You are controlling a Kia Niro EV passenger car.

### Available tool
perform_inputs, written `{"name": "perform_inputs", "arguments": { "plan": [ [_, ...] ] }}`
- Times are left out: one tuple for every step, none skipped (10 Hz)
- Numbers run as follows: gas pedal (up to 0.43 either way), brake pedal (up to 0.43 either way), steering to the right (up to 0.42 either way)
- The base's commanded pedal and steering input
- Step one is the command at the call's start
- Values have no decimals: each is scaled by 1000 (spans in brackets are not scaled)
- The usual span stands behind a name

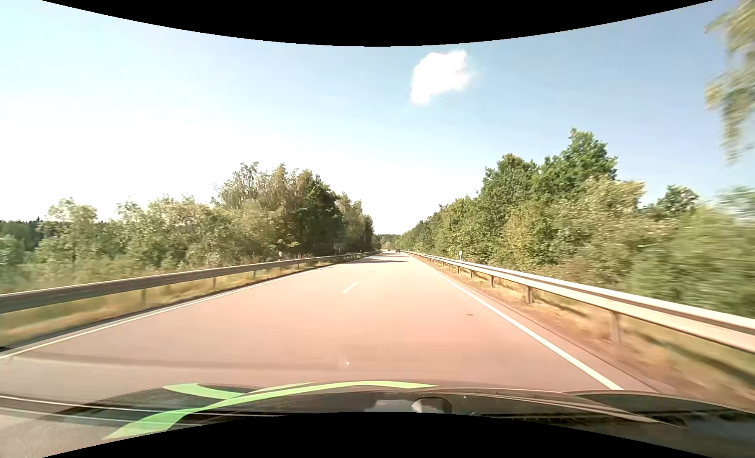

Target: Follow the waypoints while adhering to traffic rules and regulations

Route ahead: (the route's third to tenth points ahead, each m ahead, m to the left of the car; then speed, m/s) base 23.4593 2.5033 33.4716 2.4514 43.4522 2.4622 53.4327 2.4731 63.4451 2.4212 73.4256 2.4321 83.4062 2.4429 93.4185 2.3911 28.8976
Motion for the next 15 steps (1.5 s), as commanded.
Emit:
{"name": "perform_inputs", "arguments": {
  "plan": [
    [248,0,-3],
    [268,0,-2],
    [280,0,-1],
    [287,0,-1],
    [299,0,-1],
    [319,0,-1],
    [319,0,-1],
    [319,0,-1],
    [319,0,-1],
    [319,0,-1],
    [319,0,-1],
    [311,0,-1],
    [311,0,-1],
    [311,0,-1],
    [311,0,-1]
  ]
}}
